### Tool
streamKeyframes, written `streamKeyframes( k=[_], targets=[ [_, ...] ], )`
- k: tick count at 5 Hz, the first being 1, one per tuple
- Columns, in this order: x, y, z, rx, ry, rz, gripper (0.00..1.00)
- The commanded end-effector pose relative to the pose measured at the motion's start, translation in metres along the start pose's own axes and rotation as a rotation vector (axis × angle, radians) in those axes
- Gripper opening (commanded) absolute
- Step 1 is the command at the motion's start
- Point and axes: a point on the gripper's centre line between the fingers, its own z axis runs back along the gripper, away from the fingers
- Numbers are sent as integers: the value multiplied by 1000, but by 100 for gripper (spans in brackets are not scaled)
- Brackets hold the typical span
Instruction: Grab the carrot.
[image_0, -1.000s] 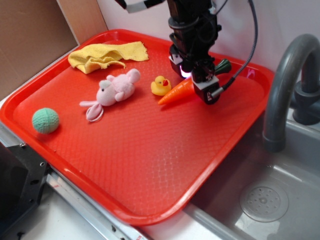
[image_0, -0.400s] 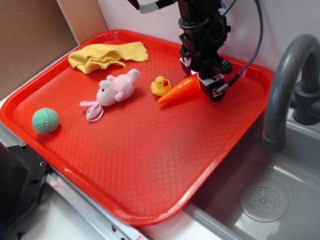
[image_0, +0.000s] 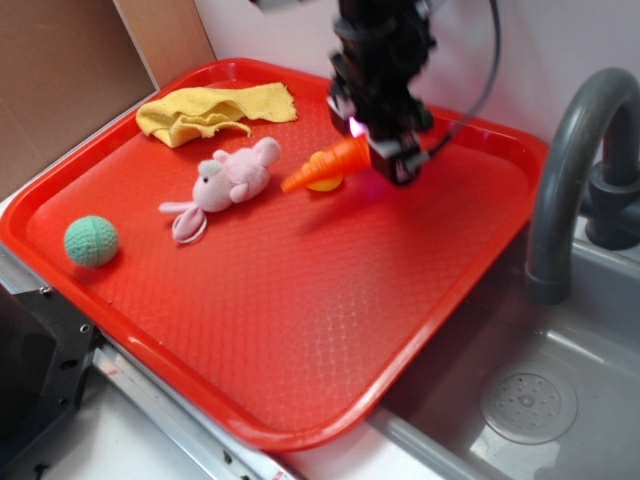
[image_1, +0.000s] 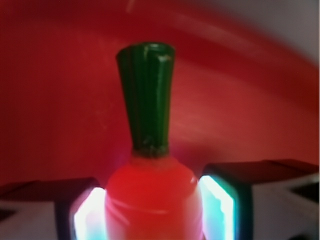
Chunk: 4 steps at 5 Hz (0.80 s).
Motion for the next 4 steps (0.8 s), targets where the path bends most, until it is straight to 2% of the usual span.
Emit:
streamKeyframes(
  k=[1,2,3,4],
  targets=[
    [-50,5,107,49,-117,168,0],
    [-79,9,138,43,-140,239,0],
    [-102,14,154,-2,-156,294,0],
    [-96,23,149,-73,-114,247,0]
  ],
)
